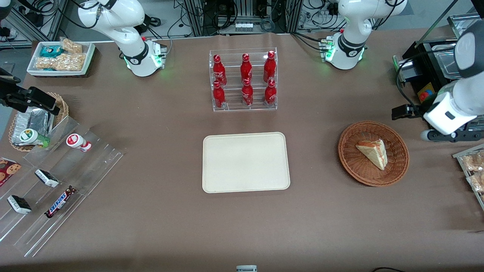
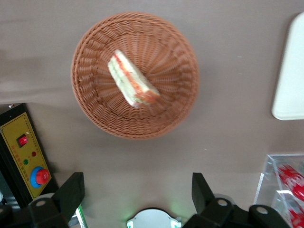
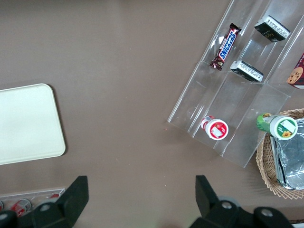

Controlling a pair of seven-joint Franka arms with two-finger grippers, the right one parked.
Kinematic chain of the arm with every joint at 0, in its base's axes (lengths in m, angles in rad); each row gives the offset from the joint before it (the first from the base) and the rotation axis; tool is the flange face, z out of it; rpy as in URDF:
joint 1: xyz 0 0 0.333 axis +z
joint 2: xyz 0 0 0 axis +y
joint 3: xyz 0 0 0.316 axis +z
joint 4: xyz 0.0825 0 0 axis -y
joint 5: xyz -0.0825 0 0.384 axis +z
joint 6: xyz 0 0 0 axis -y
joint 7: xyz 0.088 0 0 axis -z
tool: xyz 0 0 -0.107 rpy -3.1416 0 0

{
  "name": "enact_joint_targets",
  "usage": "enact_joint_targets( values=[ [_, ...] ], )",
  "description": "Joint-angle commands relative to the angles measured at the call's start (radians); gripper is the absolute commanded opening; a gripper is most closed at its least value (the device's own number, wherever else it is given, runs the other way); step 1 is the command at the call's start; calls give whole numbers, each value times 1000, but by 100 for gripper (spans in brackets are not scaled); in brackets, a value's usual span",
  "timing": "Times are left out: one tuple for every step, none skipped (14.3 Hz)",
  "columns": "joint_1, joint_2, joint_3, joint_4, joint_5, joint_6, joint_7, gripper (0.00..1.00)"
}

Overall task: Place sandwich from basket to tray
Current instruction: 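Move the left gripper over the wrapped sandwich in the wicker basket, then lower the open left gripper around the sandwich and close it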

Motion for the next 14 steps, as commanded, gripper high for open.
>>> enact_joint_targets(
  values=[
    [10, 8, -4, -121, 29, 130, 0, 100],
    [13, 4, -4, -175, 33, 185, -1, 100],
    [22, 2, -4, -233, 33, 257, -4, 100],
    [24, 1, -4, -282, 34, 320, -26, 100],
    [26, 1, -3, -322, 34, 372, -61, 100],
    [27, 1, -3, -356, 36, 418, -101, 100],
    [33, 1, -3, -379, 34, 457, -136, 100],
    [42, 4, -4, -398, 34, 492, -203, 100],
    [44, 11, -4, -413, 31, 527, -298, 100],
    [44, 19, -4, -427, 31, 567, -384, 100],
    [44, 25, -4, -445, 31, 610, -468, 100],
    [44, 28, -4, -457, 24, 644, -531, 100],
    [44, 31, -4, -477, 20, 688, -602, 100],
    [44, 31, -4, -500, 20, 734, -665, 100]
  ],
)
